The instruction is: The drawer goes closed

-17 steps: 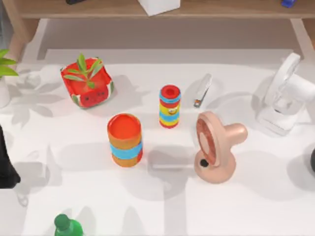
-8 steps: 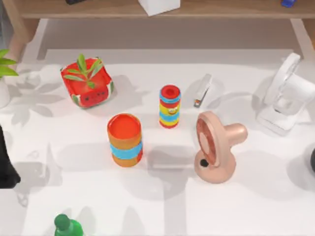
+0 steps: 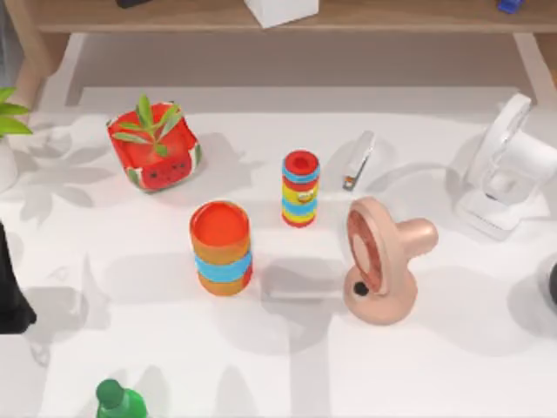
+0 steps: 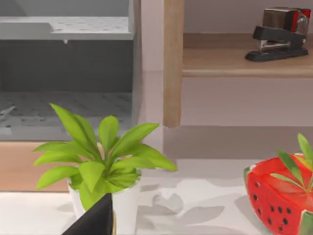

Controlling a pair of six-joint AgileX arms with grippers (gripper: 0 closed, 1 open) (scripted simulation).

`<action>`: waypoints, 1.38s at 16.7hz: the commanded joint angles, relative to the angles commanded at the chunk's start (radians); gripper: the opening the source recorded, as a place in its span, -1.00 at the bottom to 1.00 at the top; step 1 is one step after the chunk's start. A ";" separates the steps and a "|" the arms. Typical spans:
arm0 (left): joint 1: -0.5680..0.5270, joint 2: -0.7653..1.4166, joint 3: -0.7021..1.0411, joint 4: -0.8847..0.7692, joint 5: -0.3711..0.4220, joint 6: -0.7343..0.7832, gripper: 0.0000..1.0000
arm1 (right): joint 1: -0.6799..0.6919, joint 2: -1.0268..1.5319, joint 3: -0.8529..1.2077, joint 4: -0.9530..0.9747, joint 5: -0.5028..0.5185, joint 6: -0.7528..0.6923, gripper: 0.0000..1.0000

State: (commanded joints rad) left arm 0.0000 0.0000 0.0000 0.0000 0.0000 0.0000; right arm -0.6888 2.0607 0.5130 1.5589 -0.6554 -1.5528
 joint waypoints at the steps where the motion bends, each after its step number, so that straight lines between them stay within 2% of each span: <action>1: 0.000 0.000 0.000 0.000 0.000 0.000 1.00 | 0.000 0.000 0.000 0.000 0.000 0.000 -0.96; 11: 0.000 0.000 0.000 0.000 0.000 0.000 1.00 | 0.000 0.004 0.003 -0.005 0.002 0.001 -1.00; 18: 0.000 0.000 0.000 0.000 0.000 0.000 1.00 | 0.104 0.078 0.202 -0.129 0.107 -0.002 -1.00; 23: 0.000 0.000 0.000 0.000 0.000 0.000 1.00 | 0.111 0.082 0.215 -0.143 0.117 0.002 -1.00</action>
State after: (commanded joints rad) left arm 0.0000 0.0000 0.0000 0.0000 0.0000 0.0000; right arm -0.5782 2.1424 0.7276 1.4161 -0.5379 -1.5508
